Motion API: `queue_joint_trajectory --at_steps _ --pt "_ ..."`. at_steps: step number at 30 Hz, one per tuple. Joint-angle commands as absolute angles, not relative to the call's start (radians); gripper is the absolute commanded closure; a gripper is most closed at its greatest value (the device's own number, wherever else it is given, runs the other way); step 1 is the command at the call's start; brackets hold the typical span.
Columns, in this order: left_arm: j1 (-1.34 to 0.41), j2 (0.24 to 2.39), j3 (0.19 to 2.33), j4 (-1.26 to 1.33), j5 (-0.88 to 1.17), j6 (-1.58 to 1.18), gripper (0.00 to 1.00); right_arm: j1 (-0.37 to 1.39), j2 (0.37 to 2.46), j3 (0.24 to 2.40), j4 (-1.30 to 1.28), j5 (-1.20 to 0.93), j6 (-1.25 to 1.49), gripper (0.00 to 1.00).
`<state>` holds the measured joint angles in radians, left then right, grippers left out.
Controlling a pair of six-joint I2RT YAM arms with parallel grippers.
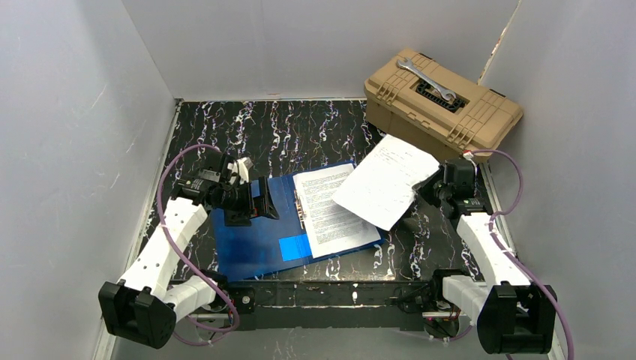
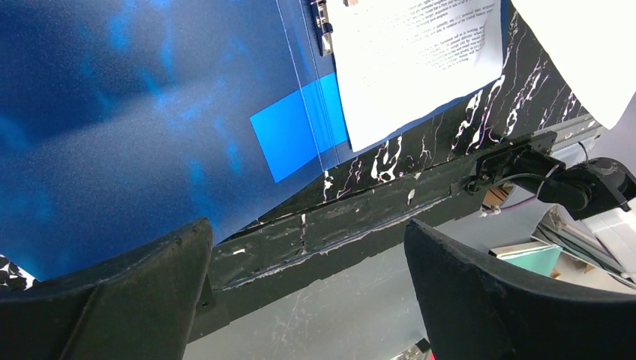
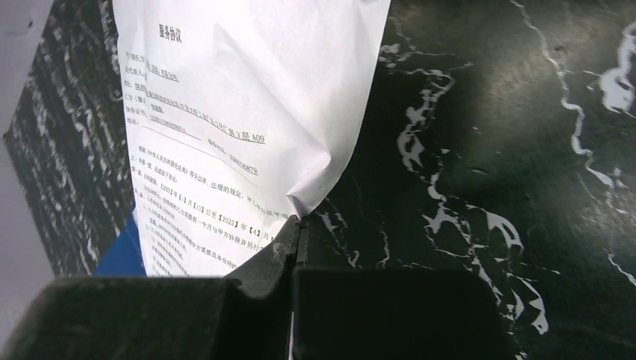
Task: Put the files into the folder
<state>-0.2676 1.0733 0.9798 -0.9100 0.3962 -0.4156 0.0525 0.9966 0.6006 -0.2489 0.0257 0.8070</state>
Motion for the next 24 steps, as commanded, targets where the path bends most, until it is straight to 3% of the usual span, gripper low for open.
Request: queue_joint_trajectory --at_steps 1,10,24 --pt "-0.264 1.042 1.015 -0.954 0.382 -0.401 0.02 0.050 0.993 0.700 -0.203 -0.148 0.696 0.99" --pt "-0.264 1.022 1.026 -0.979 0.372 -0.396 0.02 0.063 1.146 0.869 -0.259 -0.396 0.483 0.99" --pt "-0.264 1.000 1.035 -1.010 0.348 -0.381 0.02 0.327 1.393 1.171 -0.493 -0.237 0.091 0.99"
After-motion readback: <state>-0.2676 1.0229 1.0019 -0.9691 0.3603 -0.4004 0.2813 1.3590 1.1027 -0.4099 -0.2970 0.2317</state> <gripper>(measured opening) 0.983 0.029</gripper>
